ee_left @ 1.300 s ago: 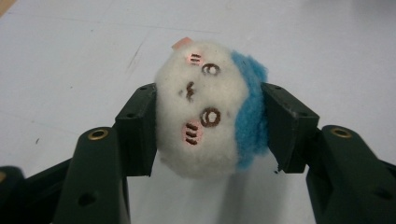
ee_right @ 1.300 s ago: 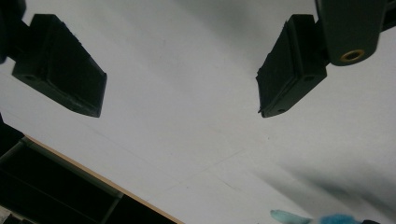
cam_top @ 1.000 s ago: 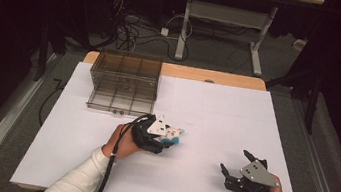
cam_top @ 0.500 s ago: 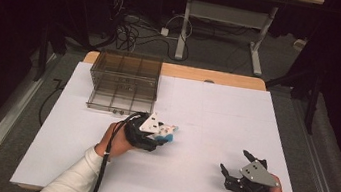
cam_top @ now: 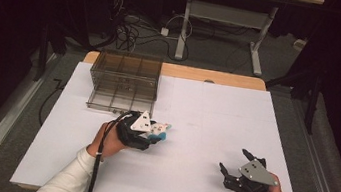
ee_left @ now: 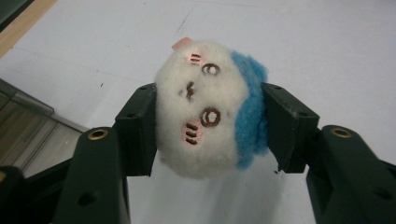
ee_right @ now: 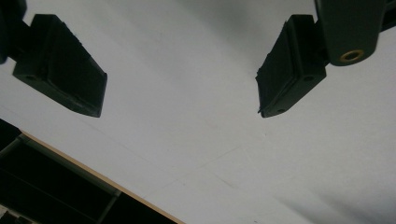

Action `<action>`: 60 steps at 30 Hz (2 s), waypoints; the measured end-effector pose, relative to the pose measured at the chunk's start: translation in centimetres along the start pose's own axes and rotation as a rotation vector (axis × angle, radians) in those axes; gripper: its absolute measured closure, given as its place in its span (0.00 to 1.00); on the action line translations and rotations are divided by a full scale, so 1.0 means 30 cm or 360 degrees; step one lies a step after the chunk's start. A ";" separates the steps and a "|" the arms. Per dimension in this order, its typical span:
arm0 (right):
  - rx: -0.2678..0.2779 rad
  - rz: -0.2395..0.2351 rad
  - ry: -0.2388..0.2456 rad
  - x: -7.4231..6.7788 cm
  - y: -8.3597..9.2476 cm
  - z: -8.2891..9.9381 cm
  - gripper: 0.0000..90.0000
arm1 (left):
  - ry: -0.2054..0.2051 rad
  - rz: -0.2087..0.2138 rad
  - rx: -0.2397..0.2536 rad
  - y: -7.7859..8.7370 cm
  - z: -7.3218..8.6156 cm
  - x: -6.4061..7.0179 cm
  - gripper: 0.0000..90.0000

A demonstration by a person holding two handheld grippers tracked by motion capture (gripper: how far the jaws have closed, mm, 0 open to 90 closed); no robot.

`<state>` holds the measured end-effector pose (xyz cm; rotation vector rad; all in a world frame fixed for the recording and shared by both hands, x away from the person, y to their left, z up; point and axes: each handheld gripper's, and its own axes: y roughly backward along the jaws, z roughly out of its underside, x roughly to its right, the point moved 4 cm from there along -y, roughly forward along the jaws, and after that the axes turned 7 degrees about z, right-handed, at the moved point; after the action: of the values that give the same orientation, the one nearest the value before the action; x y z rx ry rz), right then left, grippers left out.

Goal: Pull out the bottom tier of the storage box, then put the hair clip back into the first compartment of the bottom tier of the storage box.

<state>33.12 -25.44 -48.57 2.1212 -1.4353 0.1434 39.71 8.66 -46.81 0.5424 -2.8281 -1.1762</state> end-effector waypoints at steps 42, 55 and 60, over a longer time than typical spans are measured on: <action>-0.0005 -0.0023 0.0075 -0.015 -0.014 -0.008 0.19 | 0.0177 -0.0288 0.0026 0.201 0.167 -0.130 0.45; 0.0007 -0.0031 0.0080 -0.021 0.006 -0.003 0.19 | 0.0280 -0.0310 -0.0012 0.252 0.208 -0.168 0.45; 0.0000 -0.0049 0.0103 -0.031 0.001 -0.003 0.19 | 0.0327 -0.0346 -0.0040 0.277 0.232 -0.189 0.45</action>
<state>32.72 -24.65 -48.83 2.1181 -1.3650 0.1988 41.39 20.68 -45.43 0.9312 -2.6294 -1.1109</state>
